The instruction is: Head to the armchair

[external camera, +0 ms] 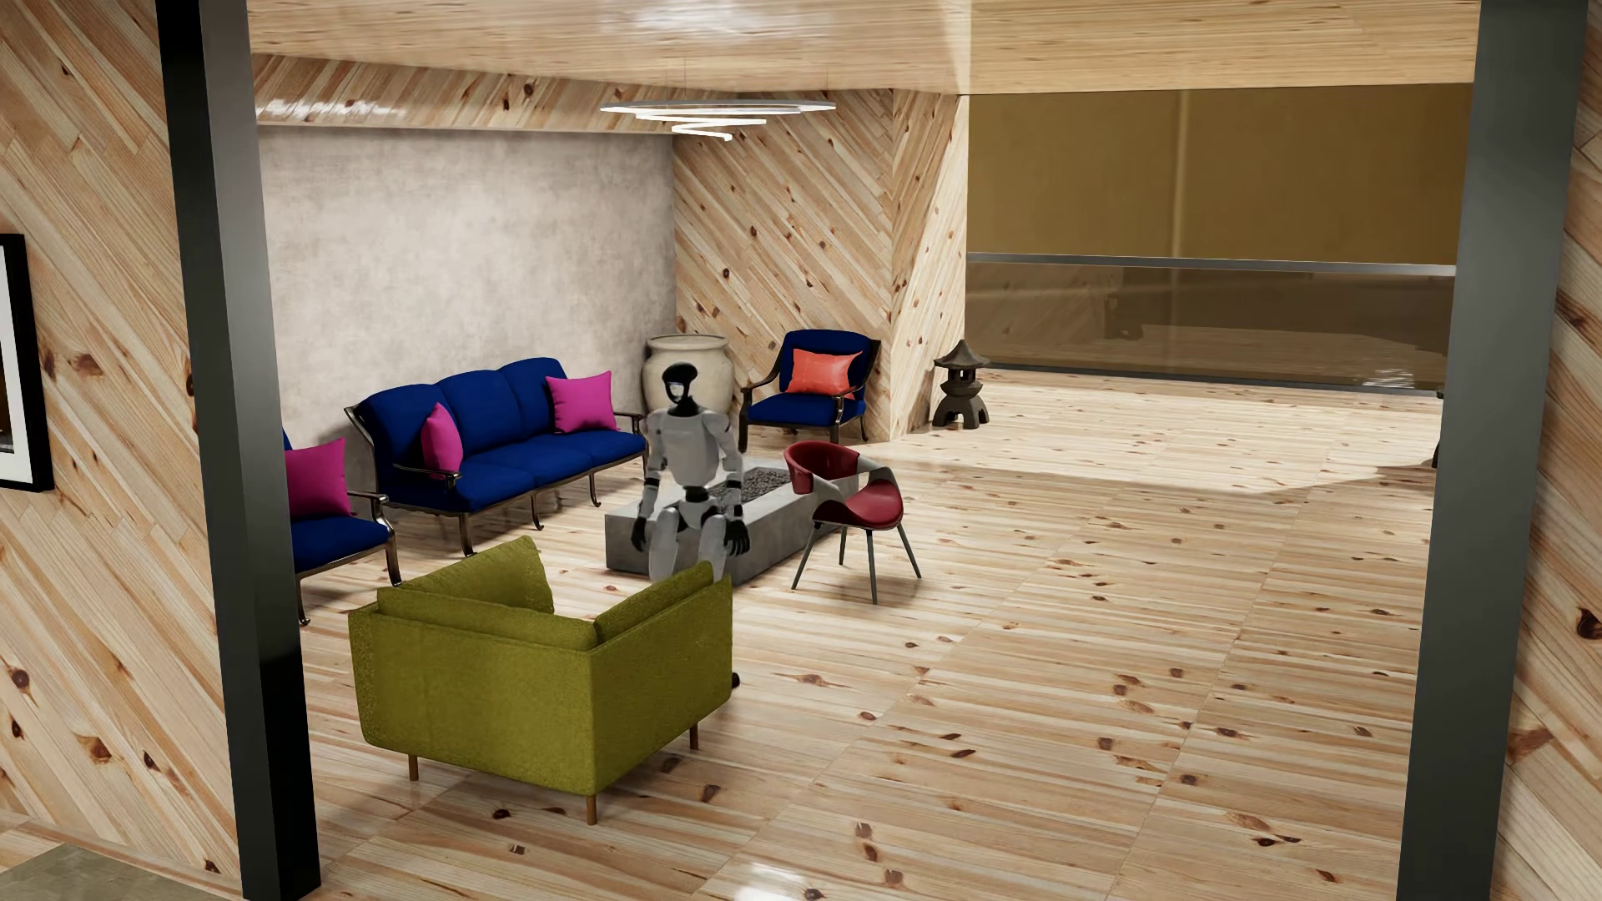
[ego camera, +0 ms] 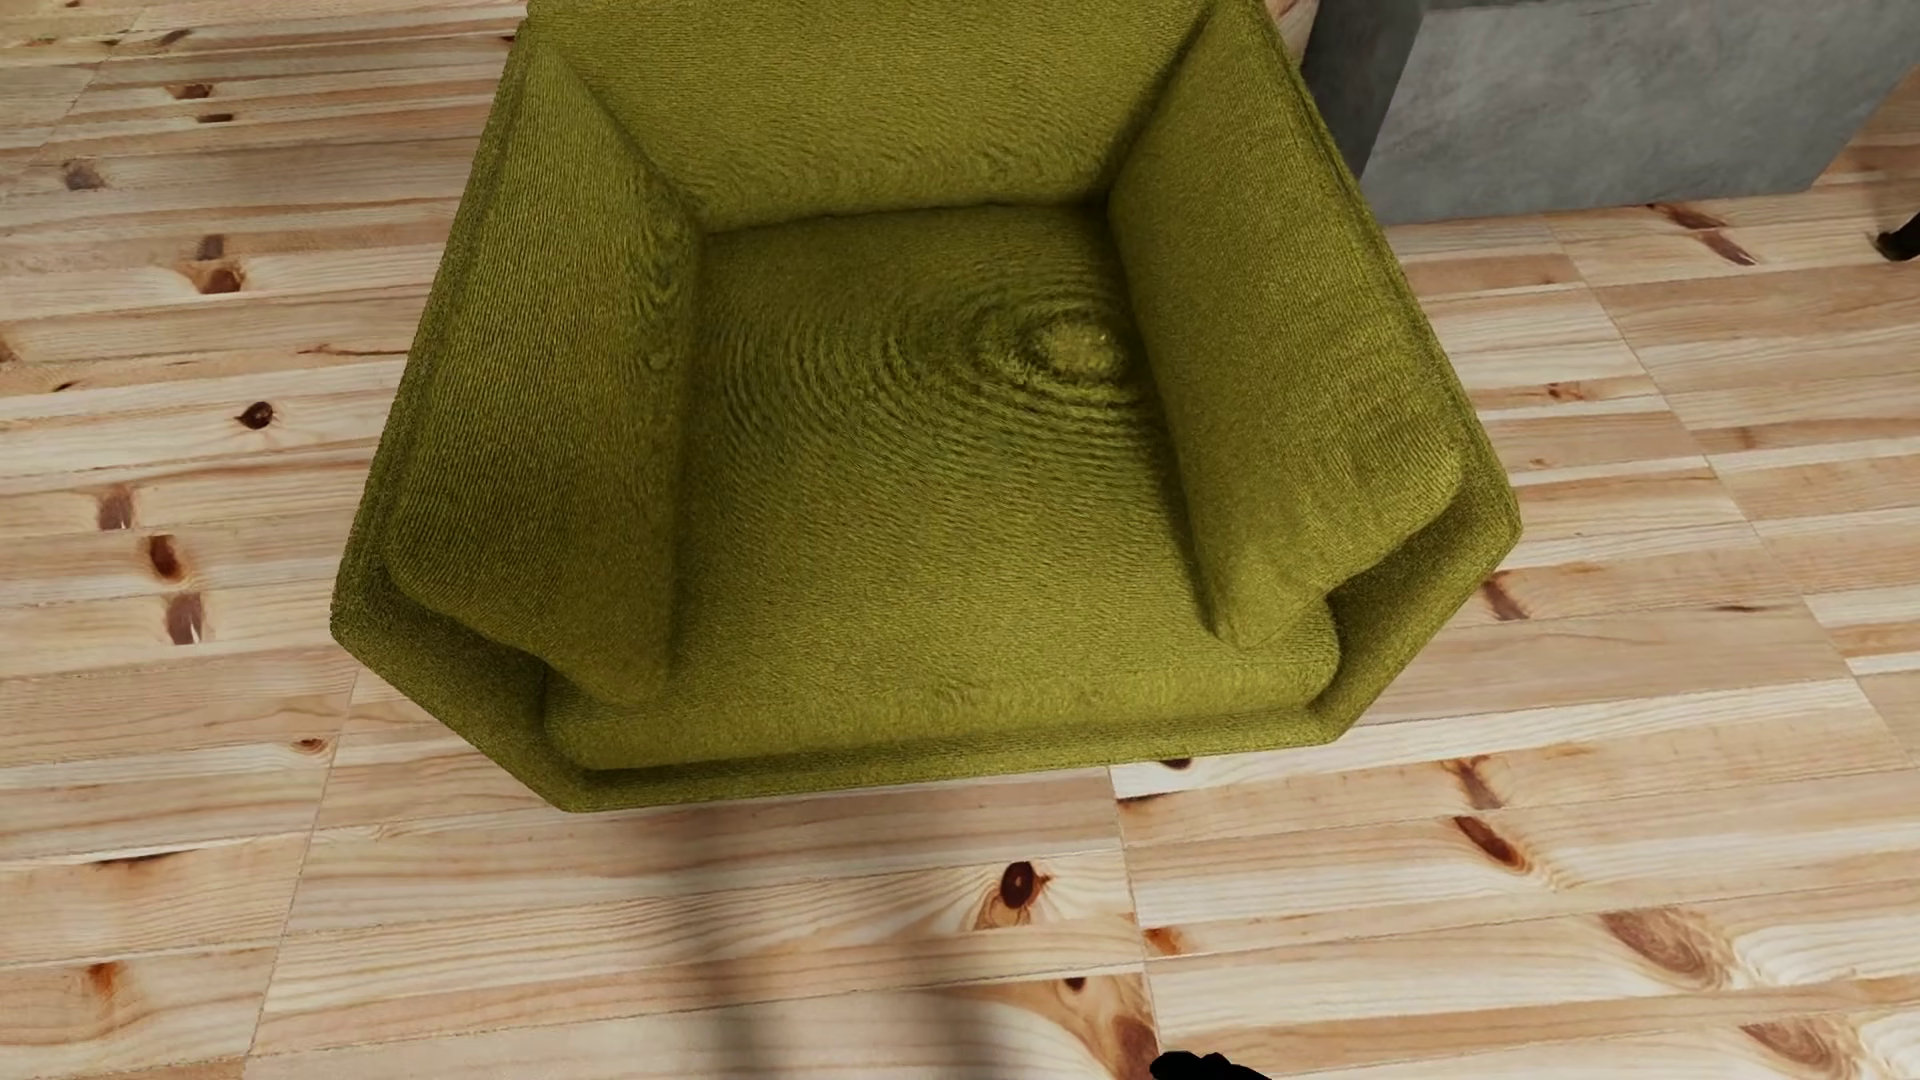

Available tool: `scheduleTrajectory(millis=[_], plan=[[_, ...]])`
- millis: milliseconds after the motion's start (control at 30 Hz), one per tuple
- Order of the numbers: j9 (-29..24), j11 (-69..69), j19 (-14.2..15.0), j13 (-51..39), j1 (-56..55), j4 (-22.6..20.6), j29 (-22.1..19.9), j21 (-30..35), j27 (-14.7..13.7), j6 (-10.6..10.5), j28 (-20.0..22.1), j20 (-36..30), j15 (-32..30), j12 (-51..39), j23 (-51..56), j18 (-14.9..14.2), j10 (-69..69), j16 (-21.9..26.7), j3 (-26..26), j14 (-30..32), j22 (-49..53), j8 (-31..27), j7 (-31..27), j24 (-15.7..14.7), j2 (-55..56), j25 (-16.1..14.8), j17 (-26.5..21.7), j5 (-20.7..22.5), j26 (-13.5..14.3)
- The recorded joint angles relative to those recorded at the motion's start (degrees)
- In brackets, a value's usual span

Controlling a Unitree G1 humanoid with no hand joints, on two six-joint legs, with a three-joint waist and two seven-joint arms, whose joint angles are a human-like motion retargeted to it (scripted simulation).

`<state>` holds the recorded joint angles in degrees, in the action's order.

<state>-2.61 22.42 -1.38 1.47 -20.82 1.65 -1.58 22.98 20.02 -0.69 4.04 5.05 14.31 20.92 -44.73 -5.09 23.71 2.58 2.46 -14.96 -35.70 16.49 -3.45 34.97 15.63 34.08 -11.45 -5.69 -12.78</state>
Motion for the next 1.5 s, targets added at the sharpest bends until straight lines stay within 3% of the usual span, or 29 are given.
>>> scheduleTrajectory(millis=[100,167,233,300,467,567,633,700,767,833,900,967,1000,1067,1233,1267,1300,1333,1367,1500], plan=[[0.1,0.0,-0.7,-3.4,-2.6,-1.1,0.6,1.5,0.1,-0.9,0.6,2.5,0.7,0.5,-1.6,-3.5,0.4,-1.2,0.2,0.7,0.7,5.7,-2.9,-1.2,0.0,0.1,-2.3,-1.4,0.2],[0.2,0.5,-1.0,-6.2,-4.2,0.0,1.7,4.1,0.2,-1.3,0.3,3.0,1.1,0.9,-3.6,-6.7,0.5,-1.2,0.1,0.8,0.6,8.9,0.3,-0.3,0.0,0.4,-4.3,-2.6,0.6],[0.3,0.7,-1.1,-8.9,-5.1,3.4,2.4,6.9,0.3,-1.6,-0.5,3.2,1.1,1.2,-5.4,-4.8,2.8,-0.6,-0.3,1.0,-0.3,11.5,6.9,0.9,-0.3,0.8,-6.0,-3.5,0.7],[0.3,1.3,-1.2,-10.8,-5.6,6.9,1.7,8.2,0.5,-1.6,-0.9,3.6,1.4,1.5,-5.8,-3.7,7.1,0.5,-0.4,0.0,-1.2,12.8,9.5,1.4,-0.3,0.6,-6.5,-3.7,0.7],[0.5,2.1,-0.6,-11.5,-2.4,10.9,-2.3,7.7,-1.4,-1.4,-2.1,3.9,1.1,2.2,-2.4,-3.5,9.8,2.0,-1.1,-2.7,-1.8,12.4,4.2,2.9,-0.5,-2.4,-4.9,-3.8,0.0],[0.8,1.8,0.4,-9.7,1.7,11.7,-2.8,8.5,-2.9,-1.4,-3.1,2.8,0.5,1.6,0.2,-3.4,5.2,1.8,-1.8,-0.1,-1.1,11.7,3.5,3.4,-0.7,-2.7,-4.3,-4.3,0.7],[1.1,1.1,1.4,-7.4,4.1,12.0,-3.3,8.0,-2.9,-1.7,-3.1,1.7,-0.3,0.7,1.0,-6.9,1.3,1.7,-2.4,1.8,-0.5,11.6,5.4,4.5,-1.3,-3.4,-3.6,-4.8,1.0],[1.2,0.6,2.7,-4.8,6.0,11.5,-4.1,6.2,-1.7,-2.1,-2.0,1.2,-1.3,-0.4,0.3,-5.5,-1.2,1.0,-2.9,-0.3,0.3,11.7,8.1,5.1,-1.9,-4.5,-2.5,-6.0,0.9],[1.2,0.7,4.2,-2.1,7.2,9.1,-4.8,3.7,0.8,-2.2,-1.3,0.5,-2.6,-1.9,-1.9,-3.5,-3.3,-0.5,-3.0,-0.8,0.7,11.2,9.3,3.7,-1.7,-5.9,-1.1,-8.3,1.7],[1.1,1.3,5.7,-0.7,7.6,6.1,-3.6,4.0,2.6,-1.8,-1.0,-1.3,-3.9,-2.2,-5.1,-1.5,-4.3,-0.6,-2.8,-1.0,1.9,9.7,10.4,4.5,-0.5,-5.8,0.2,-11.3,2.6],[0.6,2.4,6.9,0.1,7.4,3.1,-0.7,7.2,2.4,-1.1,-0.4,-2.6,-5.2,-2.7,-7.1,0.4,-4.6,-0.9,-2.6,-1.4,2.5,7.1,12.2,5.0,1.8,-4.8,0.4,-14.3,3.0],[-0.1,3.7,7.9,0.8,6.9,0.7,-3.9,7.3,2.1,-0.2,0.3,-2.7,-6.5,-3.3,-6.4,2.0,-4.2,-1.6,-2.5,-2.0,1.4,3.5,14.7,3.2,4.8,-5.9,0.5,-16.6,2.7],[-0.4,4.3,7.3,0.8,6.6,0.0,-5.8,7.4,2.1,0.3,0.4,-3.1,-7.0,-3.5,-5.6,2.7,-3.8,-1.6,-2.6,-2.4,0.4,1.8,16.1,2.4,6.3,-5.6,0.3,-17.1,2.3],[-1.0,6.2,1.5,0.1,6.3,-0.5,-5.6,8.1,2.7,1.4,-0.3,-5.1,-7.3,-4.2,-3.6,3.8,-3.3,-0.5,-3.1,-3.0,-1.9,0.8,18.6,2.3,9.0,-3.8,0.0,-17.5,1.3],[-1.3,17.7,2.4,-2.1,5.7,1.4,-3.0,9.9,3.0,2.9,-1.5,-7.5,1.7,-6.2,-0.5,4.6,-2.6,2.6,-4.1,-3.7,-3.2,-1.9,23.1,2.4,13.4,0.3,-0.2,-7.3,0.4],[-1.1,17.7,3.0,-1.6,5.8,1.7,-2.7,9.6,2.6,3.0,-0.6,-7.6,2.1,-6.9,0.1,4.7,-2.9,2.8,-4.1,-3.6,-2.5,-2.6,23.6,2.0,12.9,0.1,-0.2,-4.4,0.7],[-0.8,16.4,1.3,-1.0,6.0,1.7,-2.4,8.9,2.0,3.2,0.2,-7.7,0.9,-7.5,0.4,4.7,-3.4,2.9,-4.0,-3.5,-1.7,-4.2,23.9,1.4,11.7,-0.7,-0.1,-1.4,1.1],[-0.5,12.9,-2.3,-0.3,6.4,1.6,-2.0,8.2,1.5,3.3,0.6,-7.9,1.5,-8.1,0.5,4.7,-4.0,3.0,-3.8,-3.2,-1.1,-3.9,24.1,0.8,9.6,-2.0,0.2,-0.3,1.5],[-0.1,8.8,-3.3,0.4,6.8,1.5,-1.4,8.0,1.1,3.4,1.0,-8.0,2.5,-8.8,0.1,4.6,-4.6,3.1,-3.7,-2.9,-0.4,-3.1,23.9,0.4,7.0,-3.0,0.5,0.1,1.7],[0.6,1.4,-2.5,-1.5,6.7,2.7,0.9,13.2,1.1,2.4,3.6,-6.6,0.1,-8.5,-4.8,4.2,-3.6,1.6,-3.0,-2.9,2.0,-1.3,22.6,-1.3,2.6,-3.6,1.4,1.8,2.5]])
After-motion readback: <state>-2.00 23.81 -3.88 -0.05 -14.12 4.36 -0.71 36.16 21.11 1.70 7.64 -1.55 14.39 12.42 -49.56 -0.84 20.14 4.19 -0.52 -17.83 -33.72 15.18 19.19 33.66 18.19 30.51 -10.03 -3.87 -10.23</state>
